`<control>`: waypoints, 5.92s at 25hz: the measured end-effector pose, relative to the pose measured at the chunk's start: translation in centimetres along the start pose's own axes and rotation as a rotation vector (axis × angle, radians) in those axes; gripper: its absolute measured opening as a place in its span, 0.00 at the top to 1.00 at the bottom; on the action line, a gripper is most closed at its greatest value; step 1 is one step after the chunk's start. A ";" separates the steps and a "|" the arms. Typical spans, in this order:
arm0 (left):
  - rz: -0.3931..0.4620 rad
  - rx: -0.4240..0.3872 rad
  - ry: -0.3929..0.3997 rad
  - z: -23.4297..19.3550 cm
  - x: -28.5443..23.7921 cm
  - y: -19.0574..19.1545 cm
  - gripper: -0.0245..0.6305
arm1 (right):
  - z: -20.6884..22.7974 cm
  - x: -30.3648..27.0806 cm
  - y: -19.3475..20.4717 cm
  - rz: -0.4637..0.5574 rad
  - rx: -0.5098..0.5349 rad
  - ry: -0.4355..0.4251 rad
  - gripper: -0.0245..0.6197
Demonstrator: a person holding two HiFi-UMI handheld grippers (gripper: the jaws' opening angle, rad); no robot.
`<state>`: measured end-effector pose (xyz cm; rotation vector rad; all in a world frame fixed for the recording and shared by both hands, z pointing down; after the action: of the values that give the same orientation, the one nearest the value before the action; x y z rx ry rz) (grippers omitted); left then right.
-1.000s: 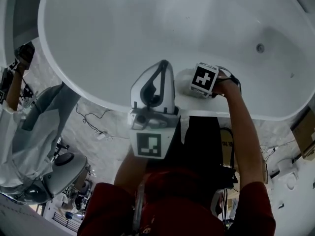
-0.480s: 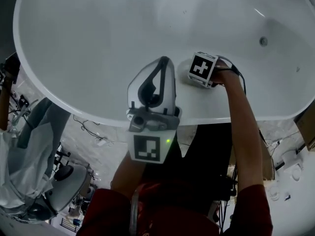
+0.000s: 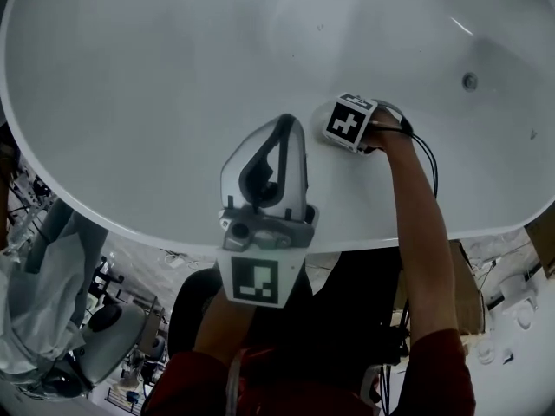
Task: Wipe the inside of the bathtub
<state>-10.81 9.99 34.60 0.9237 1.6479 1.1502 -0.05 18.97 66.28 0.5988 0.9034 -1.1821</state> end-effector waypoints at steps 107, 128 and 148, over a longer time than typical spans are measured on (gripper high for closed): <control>0.026 -0.130 -0.026 15.9 -11.2 3.6 0.94 | 4.3 4.1 16.9 0.066 0.106 0.055 0.82; -0.007 -0.143 -0.021 15.9 -11.0 5.4 0.94 | 13.1 -4.5 17.0 0.021 0.081 0.274 0.82; 0.032 -0.164 -0.022 21.8 -11.7 1.1 0.94 | 10.6 6.3 20.9 0.128 0.171 0.227 0.82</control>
<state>13.59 5.85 34.93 0.8579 1.5012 1.2719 23.55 13.38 65.43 0.9304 0.9445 -1.0971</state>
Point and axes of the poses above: the fingertips, and each gripper's own axes: x backward along the fingers, z to its right, y out of its underside, the point moved 3 cm from there along x, backward along the fingers, and after that the axes turned 1 degree about -y, right-handed, at the moved point
